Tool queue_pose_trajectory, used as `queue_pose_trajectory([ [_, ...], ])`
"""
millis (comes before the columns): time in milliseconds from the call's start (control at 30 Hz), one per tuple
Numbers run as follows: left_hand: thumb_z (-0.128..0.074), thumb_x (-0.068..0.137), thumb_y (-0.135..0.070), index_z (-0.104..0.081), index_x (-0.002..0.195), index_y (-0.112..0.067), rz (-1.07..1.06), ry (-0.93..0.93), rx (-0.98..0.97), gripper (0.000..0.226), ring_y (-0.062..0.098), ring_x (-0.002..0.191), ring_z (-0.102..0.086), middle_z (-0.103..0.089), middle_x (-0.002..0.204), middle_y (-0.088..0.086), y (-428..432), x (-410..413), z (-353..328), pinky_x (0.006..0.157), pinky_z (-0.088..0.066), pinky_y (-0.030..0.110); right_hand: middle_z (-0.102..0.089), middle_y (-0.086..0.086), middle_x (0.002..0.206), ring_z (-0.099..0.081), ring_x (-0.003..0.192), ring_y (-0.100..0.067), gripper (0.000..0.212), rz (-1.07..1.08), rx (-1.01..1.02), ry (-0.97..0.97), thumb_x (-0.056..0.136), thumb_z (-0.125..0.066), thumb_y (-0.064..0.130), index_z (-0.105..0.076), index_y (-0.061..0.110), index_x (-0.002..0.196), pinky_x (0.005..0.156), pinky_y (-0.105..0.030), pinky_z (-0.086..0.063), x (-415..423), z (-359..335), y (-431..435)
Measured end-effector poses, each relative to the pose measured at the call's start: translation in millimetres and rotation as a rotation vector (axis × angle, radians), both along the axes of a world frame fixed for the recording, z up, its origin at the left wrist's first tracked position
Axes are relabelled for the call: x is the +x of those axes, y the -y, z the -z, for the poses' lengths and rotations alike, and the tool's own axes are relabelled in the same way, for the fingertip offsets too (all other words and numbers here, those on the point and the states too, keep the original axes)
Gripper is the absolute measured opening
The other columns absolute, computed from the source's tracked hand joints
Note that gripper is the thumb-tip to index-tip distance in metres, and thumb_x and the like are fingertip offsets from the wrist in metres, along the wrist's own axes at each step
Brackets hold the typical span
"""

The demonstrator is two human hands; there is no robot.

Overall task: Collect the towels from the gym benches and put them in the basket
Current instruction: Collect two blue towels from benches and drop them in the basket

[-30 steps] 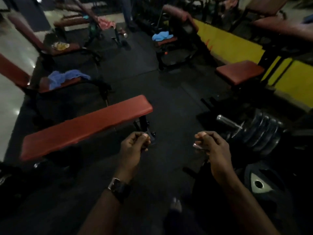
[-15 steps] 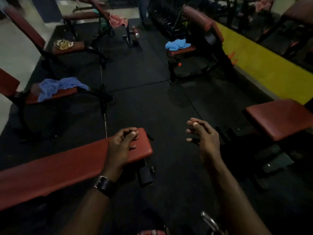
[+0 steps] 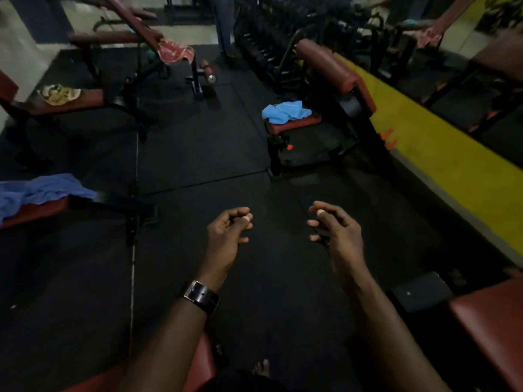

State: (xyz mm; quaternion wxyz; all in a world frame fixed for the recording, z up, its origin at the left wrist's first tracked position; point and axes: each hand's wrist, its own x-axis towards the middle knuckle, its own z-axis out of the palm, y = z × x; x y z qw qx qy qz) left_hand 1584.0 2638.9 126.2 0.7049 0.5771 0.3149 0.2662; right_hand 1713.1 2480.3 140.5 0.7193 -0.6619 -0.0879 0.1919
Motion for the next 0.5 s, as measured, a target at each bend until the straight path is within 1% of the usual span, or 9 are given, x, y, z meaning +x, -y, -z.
queue_pose_trajectory([
  [100,-0.062,0.092,-0.013,-0.069,0.099,-0.024,0.031,-0.002,0.02,0.015,0.012,0.092,-0.068,-0.072,0.103,0.004,-44,59,-9,0.072,-0.053,0.028,-0.072,-0.004,0.107,-0.067,0.089,-0.017,0.017,0.029,-0.019,-0.029,0.094,-0.058,0.016,-0.071,0.021,0.103,0.062,-0.029,-0.053,62,-4,-42],
  [167,-0.063,0.091,-0.013,-0.07,0.099,-0.026,0.047,-0.016,0.027,0.016,0.014,0.096,-0.069,-0.074,0.105,0.002,-72,89,-8,0.073,-0.053,0.03,-0.071,-0.005,0.108,-0.066,0.088,-0.019,0.018,0.035,-0.036,-0.047,0.093,-0.057,0.014,-0.07,0.016,0.107,0.064,-0.032,-0.051,97,-1,-68],
  [200,-0.064,0.09,-0.013,-0.07,0.099,-0.027,0.042,-0.011,0.027,0.018,0.015,0.098,-0.07,-0.075,0.105,0.0,-98,119,-3,0.073,-0.053,0.03,-0.071,-0.007,0.108,-0.066,0.087,-0.019,0.019,0.034,-0.03,-0.049,0.093,-0.057,0.013,-0.07,0.015,0.107,0.063,-0.033,-0.051,130,4,-92],
  [267,-0.064,0.09,-0.01,-0.07,0.099,-0.027,0.024,-0.015,0.022,0.02,0.017,0.099,-0.07,-0.075,0.103,-0.002,-129,153,4,0.072,-0.053,0.029,-0.072,-0.006,0.103,-0.066,0.083,-0.017,0.018,0.04,-0.023,-0.045,0.092,-0.058,0.011,-0.07,0.015,0.104,0.06,-0.031,-0.05,169,10,-122],
  [367,-0.064,0.088,-0.008,-0.069,0.099,-0.027,-0.017,-0.02,0.011,0.022,0.017,0.1,-0.068,-0.074,0.105,-0.001,-183,212,11,0.072,-0.053,0.029,-0.073,0.002,0.092,-0.066,0.072,-0.007,0.017,0.051,-0.004,-0.036,0.092,-0.058,0.012,-0.072,0.02,0.097,0.055,-0.025,-0.053,237,23,-178],
  [433,-0.065,0.088,-0.007,-0.069,0.101,-0.027,-0.052,-0.053,0.003,0.024,0.019,0.103,-0.068,-0.072,0.109,0.001,-222,258,10,0.075,-0.052,0.032,-0.074,0.002,0.092,-0.067,0.077,-0.01,0.017,0.012,-0.013,-0.064,0.09,-0.059,0.014,-0.073,0.023,0.094,0.057,-0.027,-0.055,289,32,-229],
  [500,-0.066,0.088,-0.006,-0.067,0.103,-0.028,-0.05,-0.082,0.002,0.027,0.02,0.103,-0.067,-0.071,0.11,0.001,-248,286,4,0.076,-0.053,0.035,-0.074,-0.002,0.095,-0.066,0.083,-0.016,0.016,-0.02,-0.03,-0.09,0.089,-0.061,0.016,-0.074,0.024,0.09,0.059,-0.031,-0.055,324,36,-269],
])
